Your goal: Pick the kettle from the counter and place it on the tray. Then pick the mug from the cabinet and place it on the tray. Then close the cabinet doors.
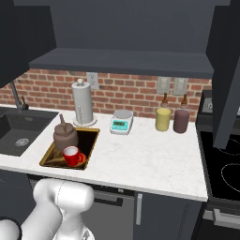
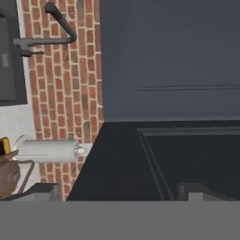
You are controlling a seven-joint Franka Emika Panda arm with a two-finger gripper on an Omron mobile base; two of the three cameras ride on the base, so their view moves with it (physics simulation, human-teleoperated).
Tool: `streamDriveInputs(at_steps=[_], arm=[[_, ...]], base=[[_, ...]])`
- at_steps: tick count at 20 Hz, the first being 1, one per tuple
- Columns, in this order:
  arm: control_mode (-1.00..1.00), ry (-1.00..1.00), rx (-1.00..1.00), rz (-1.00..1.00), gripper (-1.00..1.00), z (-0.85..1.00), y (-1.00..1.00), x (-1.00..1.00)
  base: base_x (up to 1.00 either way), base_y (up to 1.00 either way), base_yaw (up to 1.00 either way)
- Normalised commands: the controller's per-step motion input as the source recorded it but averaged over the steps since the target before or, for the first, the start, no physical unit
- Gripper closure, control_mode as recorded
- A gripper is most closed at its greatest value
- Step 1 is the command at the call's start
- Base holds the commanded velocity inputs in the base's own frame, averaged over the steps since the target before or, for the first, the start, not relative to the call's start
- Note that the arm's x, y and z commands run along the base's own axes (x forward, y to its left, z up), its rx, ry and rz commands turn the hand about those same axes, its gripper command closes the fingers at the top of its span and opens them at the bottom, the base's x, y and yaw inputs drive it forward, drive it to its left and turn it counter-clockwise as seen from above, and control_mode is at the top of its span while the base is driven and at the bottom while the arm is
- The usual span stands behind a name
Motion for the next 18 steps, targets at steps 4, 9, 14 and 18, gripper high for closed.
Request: streamDriveInputs(at_steps=[4, 9, 14, 18], arm=[[-1.00, -0.02, 0.00, -0.01, -1.00, 0.05, -0.29, 0.15], [-1.00, -0.01, 0.01, -0.03, -1.00, 0.11, -0.36, 0.00], [-1.00, -0.01, 0.00, -0.02, -1.00, 0.04, -0.55, 0.13], [-1.00, 0.00, 0.00, -0.01, -1.00, 0.02, -0.56, 0.21]], base=[[0.00, 0.00, 0.00], [0.00, 0.00, 0.00], [0.00, 0.00, 0.00], [0.00, 0.00, 0.00]])
